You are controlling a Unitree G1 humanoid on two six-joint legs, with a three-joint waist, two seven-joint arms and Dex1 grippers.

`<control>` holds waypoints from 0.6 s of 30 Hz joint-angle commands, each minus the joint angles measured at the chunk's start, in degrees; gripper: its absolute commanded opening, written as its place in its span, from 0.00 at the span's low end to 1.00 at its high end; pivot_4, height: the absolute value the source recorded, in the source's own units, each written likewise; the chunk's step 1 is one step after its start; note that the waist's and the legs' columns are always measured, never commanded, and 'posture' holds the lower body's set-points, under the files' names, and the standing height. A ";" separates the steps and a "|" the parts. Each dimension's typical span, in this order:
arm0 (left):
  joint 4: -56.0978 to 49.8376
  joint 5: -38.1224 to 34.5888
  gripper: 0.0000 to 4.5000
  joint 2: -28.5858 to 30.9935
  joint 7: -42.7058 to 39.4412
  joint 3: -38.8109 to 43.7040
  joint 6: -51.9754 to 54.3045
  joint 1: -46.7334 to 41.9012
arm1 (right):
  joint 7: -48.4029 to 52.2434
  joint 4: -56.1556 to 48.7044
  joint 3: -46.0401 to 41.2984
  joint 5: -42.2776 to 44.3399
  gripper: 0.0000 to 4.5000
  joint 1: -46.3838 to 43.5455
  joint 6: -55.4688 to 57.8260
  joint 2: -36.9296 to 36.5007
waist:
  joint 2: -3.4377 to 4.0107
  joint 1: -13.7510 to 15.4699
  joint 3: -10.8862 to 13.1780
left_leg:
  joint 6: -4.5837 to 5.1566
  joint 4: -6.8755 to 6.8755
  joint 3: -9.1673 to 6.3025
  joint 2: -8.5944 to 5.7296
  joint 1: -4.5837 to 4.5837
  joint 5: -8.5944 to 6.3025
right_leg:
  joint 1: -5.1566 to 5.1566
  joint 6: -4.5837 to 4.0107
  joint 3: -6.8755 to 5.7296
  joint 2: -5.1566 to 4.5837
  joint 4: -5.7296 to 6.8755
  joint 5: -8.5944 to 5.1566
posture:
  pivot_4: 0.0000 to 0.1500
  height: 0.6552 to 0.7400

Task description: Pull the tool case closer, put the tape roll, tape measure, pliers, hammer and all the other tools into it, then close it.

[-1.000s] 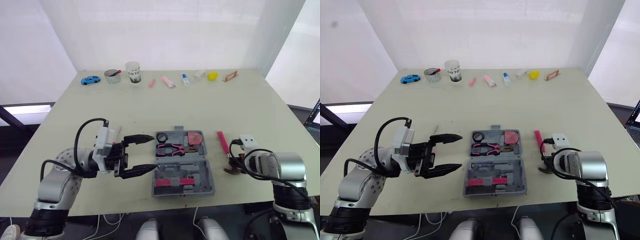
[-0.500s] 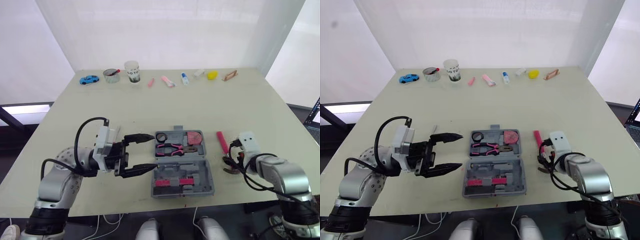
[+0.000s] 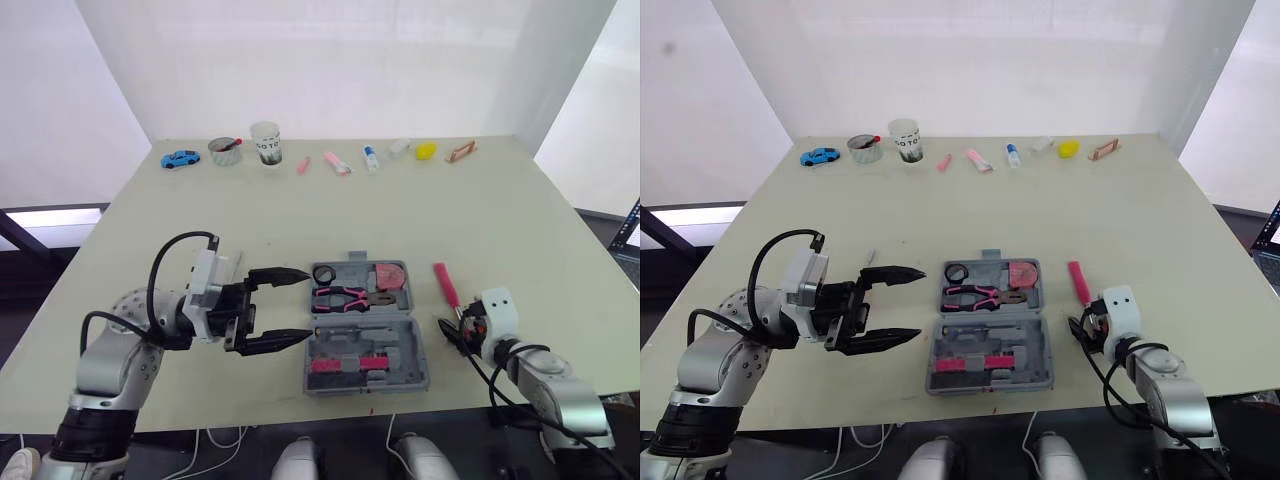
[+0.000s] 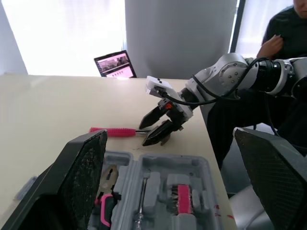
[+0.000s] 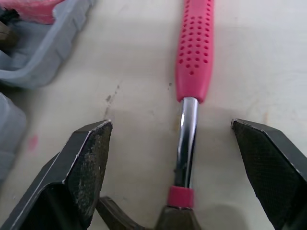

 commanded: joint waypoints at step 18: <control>2.19 -2.22 1.00 3.24 -9.10 0.41 0.69 -3.06 | -2.05 7.51 -1.42 -0.22 0.02 0.96 -16.28 1.78 | -0.20 -0.07 -0.15 | 0.00 0.02 0.00 0.00 0.02 0.00 | 0.01 -0.01 0.01 0.00 0.04 0.00 | 1.00 1.00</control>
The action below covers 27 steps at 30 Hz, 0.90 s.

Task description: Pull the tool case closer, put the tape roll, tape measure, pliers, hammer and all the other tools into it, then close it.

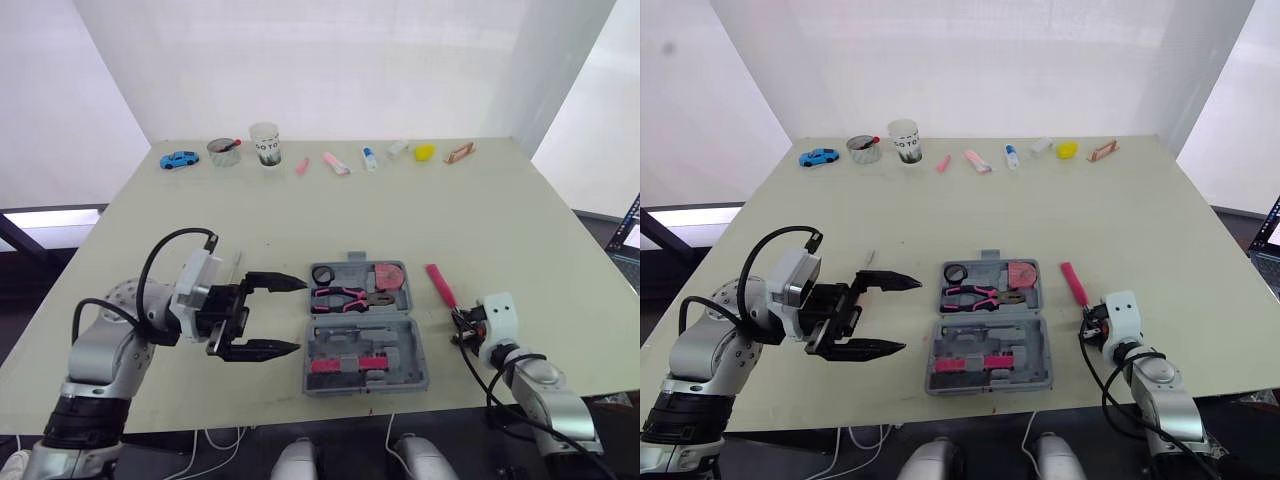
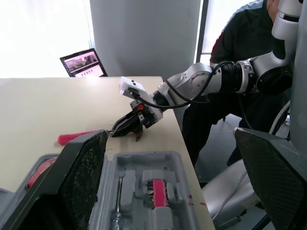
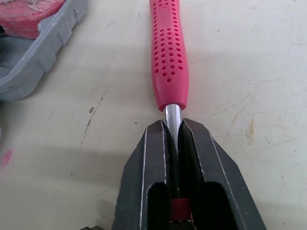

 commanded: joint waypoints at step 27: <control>3.20 -1.42 1.00 10.38 -4.80 6.67 -6.07 10.37 | 35.10 -21.63 17.78 10.11 0.02 -16.94 9.22 -24.39 | 0.06 0.38 0.05 | 0.01 0.08 0.01 0.01 -0.03 0.00 | -0.02 -0.01 -0.04 -0.03 0.01 -0.01 | 1.00 1.00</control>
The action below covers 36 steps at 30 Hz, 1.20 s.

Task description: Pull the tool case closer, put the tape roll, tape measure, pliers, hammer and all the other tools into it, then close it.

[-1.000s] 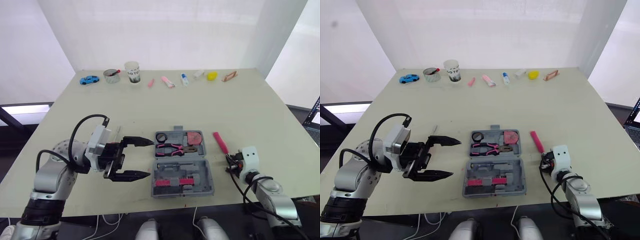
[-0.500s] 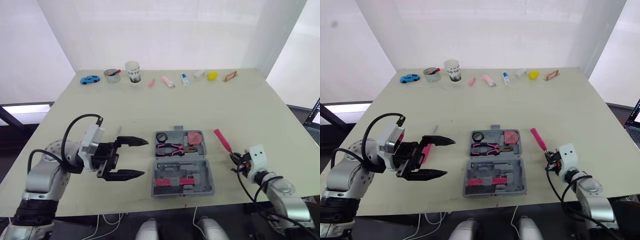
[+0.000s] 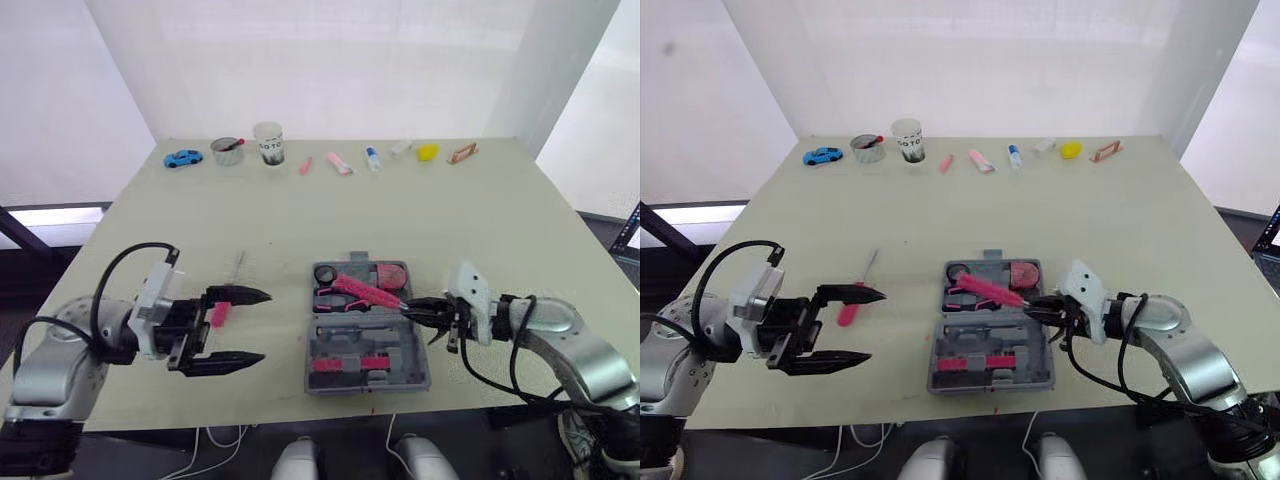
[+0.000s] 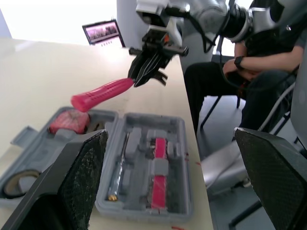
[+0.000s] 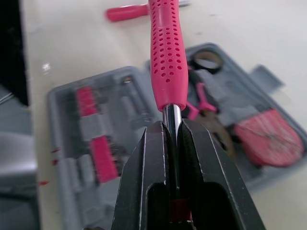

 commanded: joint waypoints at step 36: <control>11.74 -4.55 1.00 14.72 -3.52 -13.42 -20.20 -3.26 | 0.09 0.51 24.50 -21.20 0.02 -12.85 7.23 3.26 | 0.00 0.01 0.00 | 0.00 0.00 0.14 0.01 -0.11 0.00 | -0.19 -0.01 0.02 -0.02 0.05 0.00 | 1.00 1.00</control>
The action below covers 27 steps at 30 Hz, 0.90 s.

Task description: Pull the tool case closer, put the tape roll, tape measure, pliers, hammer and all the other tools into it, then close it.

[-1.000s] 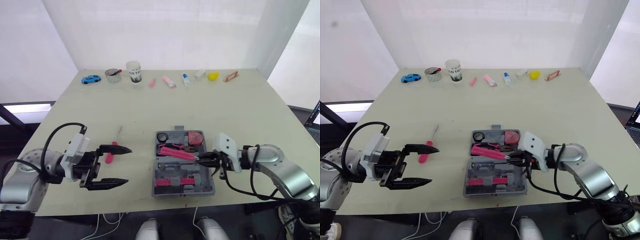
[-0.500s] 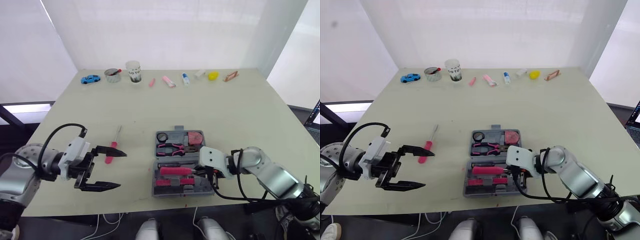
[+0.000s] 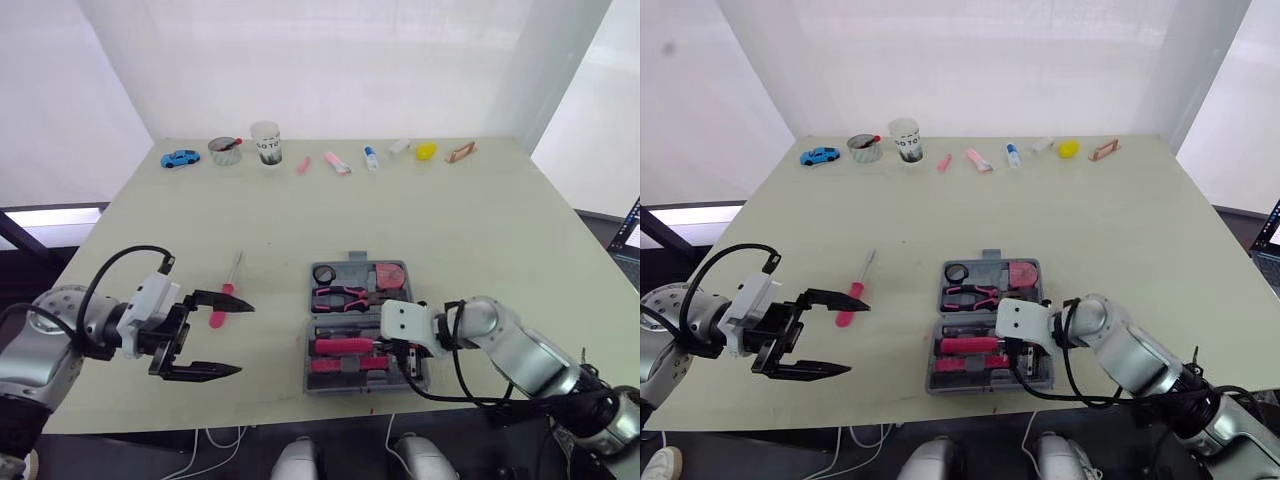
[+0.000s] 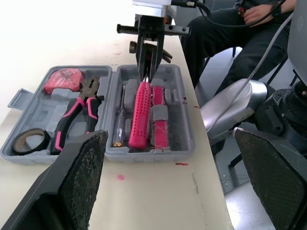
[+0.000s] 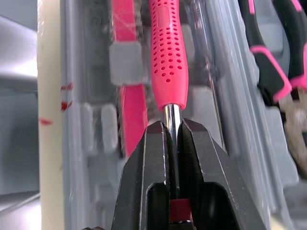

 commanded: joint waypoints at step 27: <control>0.47 -0.88 1.00 -0.81 -3.33 1.57 0.28 -1.22 | 0.27 -0.92 -8.33 3.59 0.60 1.72 -3.66 5.51 | -0.02 -0.14 -0.01 | 0.00 0.04 -0.06 -0.15 -0.03 0.00 | 0.00 -0.09 1.93 1.54 0.05 -0.05 | 1.00 1.00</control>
